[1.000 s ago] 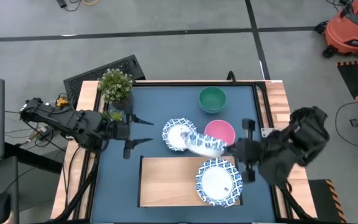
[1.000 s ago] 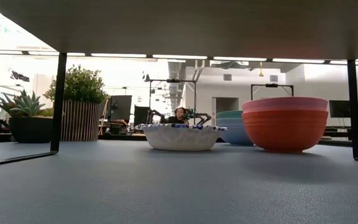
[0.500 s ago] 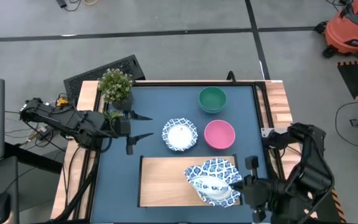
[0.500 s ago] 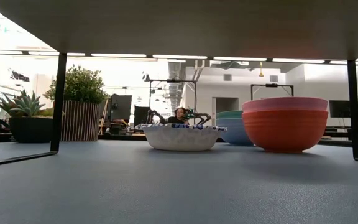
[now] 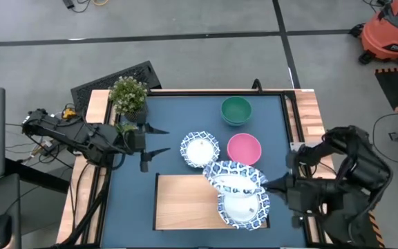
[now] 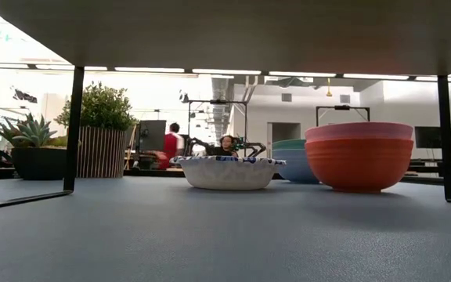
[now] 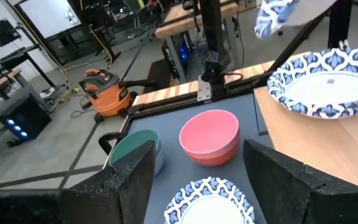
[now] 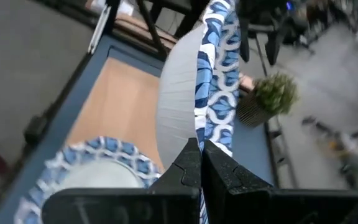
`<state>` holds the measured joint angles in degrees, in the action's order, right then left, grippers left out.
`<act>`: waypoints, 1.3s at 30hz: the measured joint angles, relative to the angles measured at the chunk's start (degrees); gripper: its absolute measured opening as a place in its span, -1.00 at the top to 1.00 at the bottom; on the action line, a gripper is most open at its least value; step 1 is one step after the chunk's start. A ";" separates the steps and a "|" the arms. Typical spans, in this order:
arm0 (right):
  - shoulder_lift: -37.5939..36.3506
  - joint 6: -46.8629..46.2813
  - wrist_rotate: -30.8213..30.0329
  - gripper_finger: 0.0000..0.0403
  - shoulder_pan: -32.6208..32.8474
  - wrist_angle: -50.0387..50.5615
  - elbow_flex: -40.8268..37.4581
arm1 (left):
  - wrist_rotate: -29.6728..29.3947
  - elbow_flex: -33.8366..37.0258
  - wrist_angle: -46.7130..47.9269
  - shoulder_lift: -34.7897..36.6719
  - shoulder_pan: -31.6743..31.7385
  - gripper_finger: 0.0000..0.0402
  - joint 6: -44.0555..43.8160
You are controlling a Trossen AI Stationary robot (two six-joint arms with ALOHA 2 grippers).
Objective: Place and stack bowls onto a shelf
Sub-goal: Stack the blue patterned bowl on top of the blue patterned bowl on the shelf
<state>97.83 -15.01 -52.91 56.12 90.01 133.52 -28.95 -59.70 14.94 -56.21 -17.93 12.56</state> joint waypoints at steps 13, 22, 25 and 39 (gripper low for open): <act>-1.98 5.90 0.69 0.90 -0.12 0.01 -8.66 | -2.70 0.00 8.83 -0.04 0.00 -0.14 -4.99; -2.55 -6.69 2.26 0.90 3.56 0.09 -22.98 | -3.70 -0.02 8.56 -0.04 0.02 -0.05 -6.42; -2.67 -10.66 2.26 0.90 5.29 0.04 -25.16 | -4.10 0.00 8.52 -0.04 0.02 -0.02 -7.53; -2.63 -15.43 15.23 0.73 5.93 0.00 -27.30 | -4.75 -0.02 7.36 -0.04 0.02 0.06 -7.89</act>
<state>95.20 -30.44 -37.68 62.05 90.01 106.22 -33.69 -59.72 22.31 -56.25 -17.91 4.67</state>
